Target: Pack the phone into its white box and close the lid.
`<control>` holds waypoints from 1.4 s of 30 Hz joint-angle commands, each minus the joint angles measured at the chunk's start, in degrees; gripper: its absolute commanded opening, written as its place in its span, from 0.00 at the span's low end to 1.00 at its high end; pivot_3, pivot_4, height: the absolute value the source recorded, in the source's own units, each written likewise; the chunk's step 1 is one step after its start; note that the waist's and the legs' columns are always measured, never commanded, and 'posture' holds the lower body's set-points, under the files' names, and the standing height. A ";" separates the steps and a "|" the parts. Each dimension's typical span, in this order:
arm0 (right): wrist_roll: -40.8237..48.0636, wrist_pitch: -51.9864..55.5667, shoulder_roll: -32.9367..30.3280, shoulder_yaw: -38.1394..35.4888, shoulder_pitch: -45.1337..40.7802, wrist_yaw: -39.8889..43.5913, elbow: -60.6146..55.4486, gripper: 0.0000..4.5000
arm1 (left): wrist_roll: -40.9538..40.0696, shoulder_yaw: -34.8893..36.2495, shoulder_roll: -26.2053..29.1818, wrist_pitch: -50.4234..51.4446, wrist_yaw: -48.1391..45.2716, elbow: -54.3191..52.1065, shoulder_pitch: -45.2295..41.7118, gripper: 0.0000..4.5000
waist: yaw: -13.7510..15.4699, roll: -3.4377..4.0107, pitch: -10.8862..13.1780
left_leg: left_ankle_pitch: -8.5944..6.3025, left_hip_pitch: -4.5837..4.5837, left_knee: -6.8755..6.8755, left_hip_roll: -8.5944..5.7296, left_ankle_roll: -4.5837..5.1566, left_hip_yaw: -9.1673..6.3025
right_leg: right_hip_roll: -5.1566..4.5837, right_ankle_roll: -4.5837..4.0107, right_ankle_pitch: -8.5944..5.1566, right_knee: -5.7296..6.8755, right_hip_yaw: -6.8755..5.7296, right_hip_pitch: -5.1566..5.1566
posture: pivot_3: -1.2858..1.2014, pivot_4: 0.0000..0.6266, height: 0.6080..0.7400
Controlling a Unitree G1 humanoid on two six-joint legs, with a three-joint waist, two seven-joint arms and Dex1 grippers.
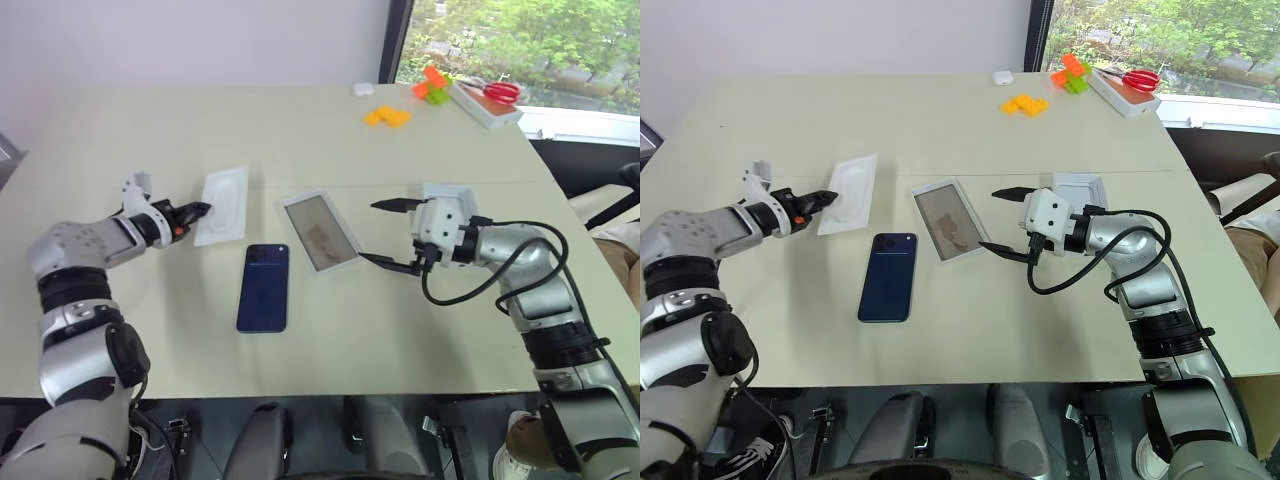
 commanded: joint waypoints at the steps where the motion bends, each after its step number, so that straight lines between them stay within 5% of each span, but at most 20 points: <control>1: 0.39 -1.36 -1.33 -1.64 -0.59 0.34 -0.34 1.00 | -7.67 7.29 -4.92 10.98 7.70 -14.30 0.03 0.01 | 0.27 -0.01 0.00 | 0.01 -0.03 0.02 -0.05 -0.03 -0.04 | -0.14 0.01 0.00 0.01 -0.02 0.01 | 0.52 0.24 1.00; 9: -0.05 -4.81 -4.25 -2.34 -2.02 2.56 5.89 1.00 | -4.24 5.33 -27.74 13.23 27.95 -40.93 2.88 0.01 | 0.27 -0.05 -0.02 | 0.18 -0.14 0.07 -0.44 -0.33 -0.14 | -0.55 0.27 0.16 -0.16 -0.19 0.10 | 0.52 0.24 1.00; 19: -0.07 -8.15 -6.88 -3.07 -1.31 3.69 10.25 1.00 | 1.36 -5.99 -41.82 5.04 36.63 -50.41 11.01 0.01 | 0.13 -0.07 0.00 | 0.26 -0.06 0.03 -0.33 -0.38 -0.13 | -0.20 0.25 0.16 -0.14 -0.13 0.16 | 0.52 0.24 1.00; 31: 0.47 -6.83 -6.42 -3.20 -0.91 3.25 8.55 1.00 | 3.30 -10.38 -45.68 -7.72 41.58 -43.10 11.20 0.01 | 0.19 -0.08 0.00 | 0.32 0.18 0.05 -0.21 -0.40 -0.10 | 0.02 0.16 0.22 -0.18 -0.02 0.38 | 0.52 0.24 1.00; 42: 0.70 -5.42 -6.12 -3.08 -0.46 2.86 6.61 1.00 | 0.39 -14.98 -46.08 -8.43 41.54 -37.25 11.78 0.01 | 0.18 -0.08 0.00 | 0.31 0.19 0.05 -0.20 -0.38 -0.09 | 0.04 0.16 0.22 -0.18 -0.02 0.38 | 0.52 0.24 1.00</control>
